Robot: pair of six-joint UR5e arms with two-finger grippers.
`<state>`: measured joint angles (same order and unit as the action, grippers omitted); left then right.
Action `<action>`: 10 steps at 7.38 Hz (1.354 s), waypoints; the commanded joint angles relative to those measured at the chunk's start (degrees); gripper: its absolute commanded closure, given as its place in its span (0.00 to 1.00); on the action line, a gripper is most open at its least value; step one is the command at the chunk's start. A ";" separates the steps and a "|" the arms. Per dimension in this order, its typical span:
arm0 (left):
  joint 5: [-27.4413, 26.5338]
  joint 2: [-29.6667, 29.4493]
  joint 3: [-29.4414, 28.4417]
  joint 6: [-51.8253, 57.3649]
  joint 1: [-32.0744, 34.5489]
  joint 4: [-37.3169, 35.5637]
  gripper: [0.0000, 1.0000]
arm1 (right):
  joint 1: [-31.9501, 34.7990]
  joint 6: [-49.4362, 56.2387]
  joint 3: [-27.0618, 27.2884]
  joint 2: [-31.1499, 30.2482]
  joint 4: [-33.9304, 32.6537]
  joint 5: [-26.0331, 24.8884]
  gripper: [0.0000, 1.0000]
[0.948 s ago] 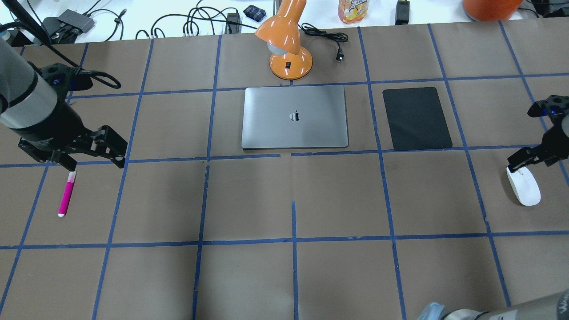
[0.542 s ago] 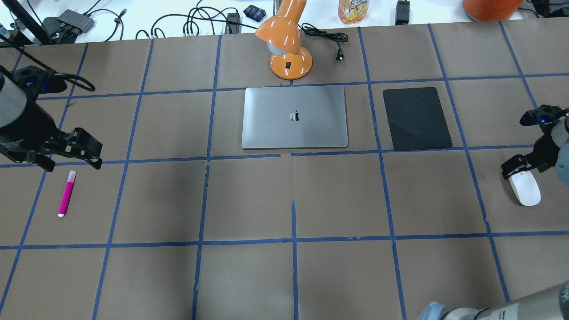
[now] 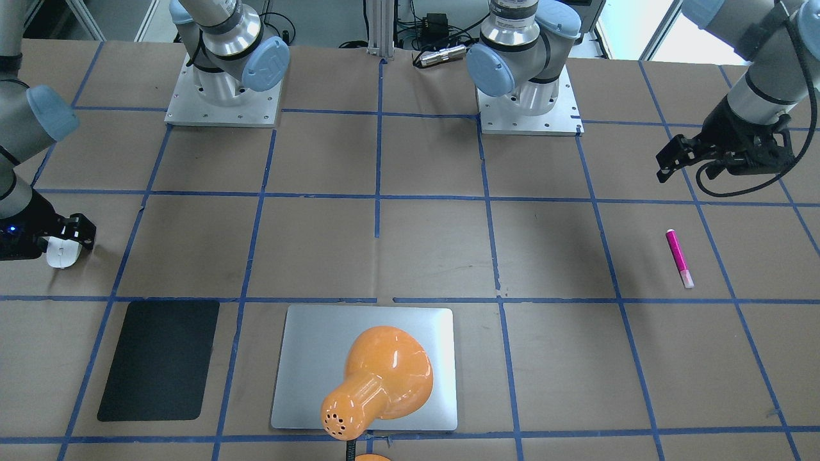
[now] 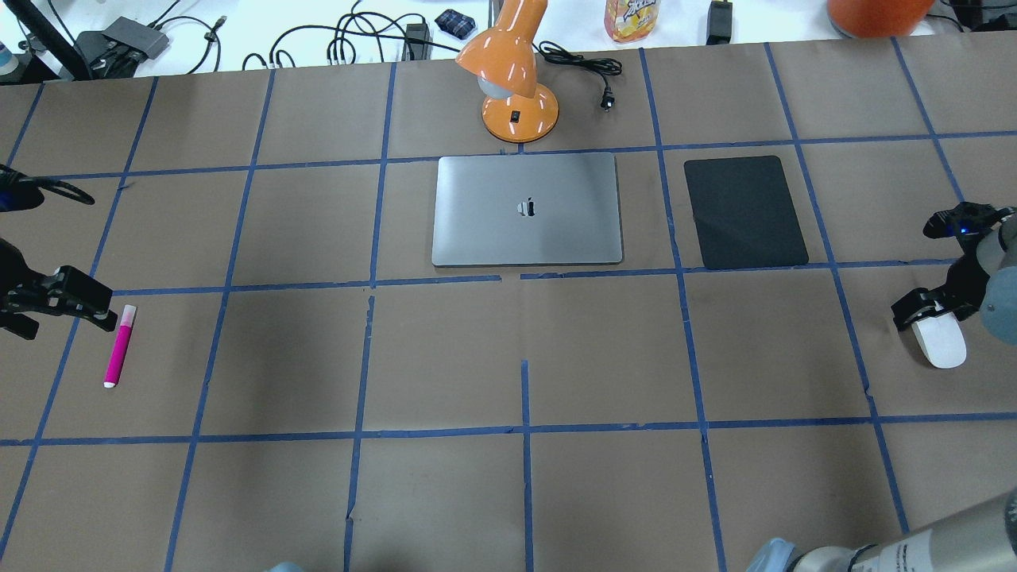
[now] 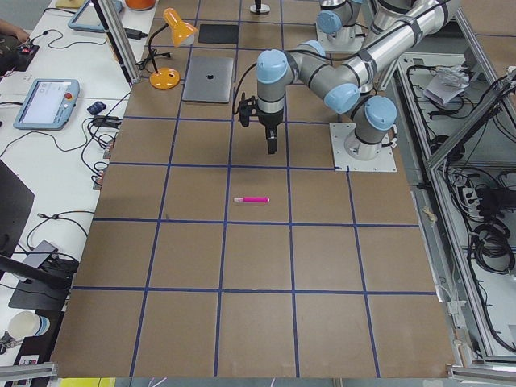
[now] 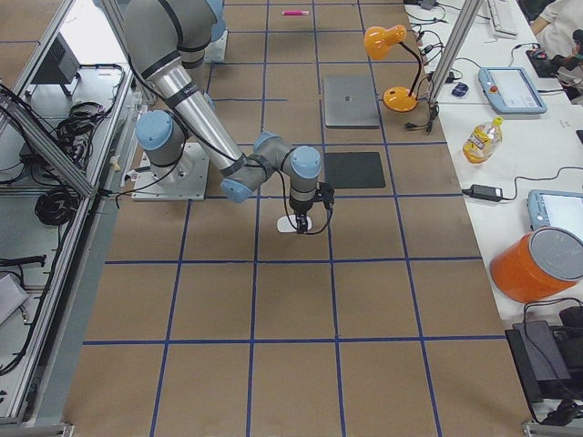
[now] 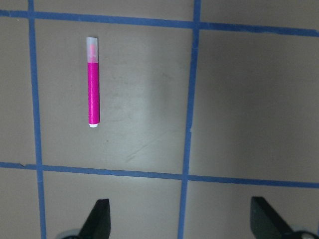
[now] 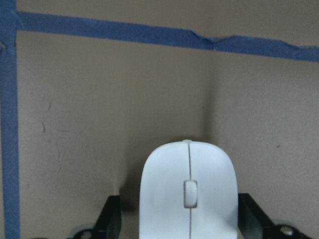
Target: Place pen and mouse around notebook
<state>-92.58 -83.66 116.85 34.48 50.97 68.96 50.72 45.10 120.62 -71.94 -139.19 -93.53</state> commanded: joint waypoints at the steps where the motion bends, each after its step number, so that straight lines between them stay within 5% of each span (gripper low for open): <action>1: 0.03 -4.38 3.38 2.77 -3.67 -8.14 0.00 | -0.01 -0.63 0.06 -0.30 0.14 0.01 0.49; 6: 4.78 -17.12 3.47 3.93 -5.27 -22.19 0.00 | 4.79 -11.92 -4.31 -2.59 4.17 0.98 0.52; 8: 3.11 -21.52 3.03 3.67 -5.35 -24.65 0.00 | 13.05 -23.79 -12.38 -0.33 10.13 1.07 0.52; 10: 3.19 -23.82 3.03 3.31 -5.44 -28.62 0.00 | 21.66 -30.73 -23.09 8.87 10.60 0.89 0.52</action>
<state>-89.36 -105.91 119.93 37.84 45.57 42.26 66.87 19.69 104.31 -68.53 -129.44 -92.53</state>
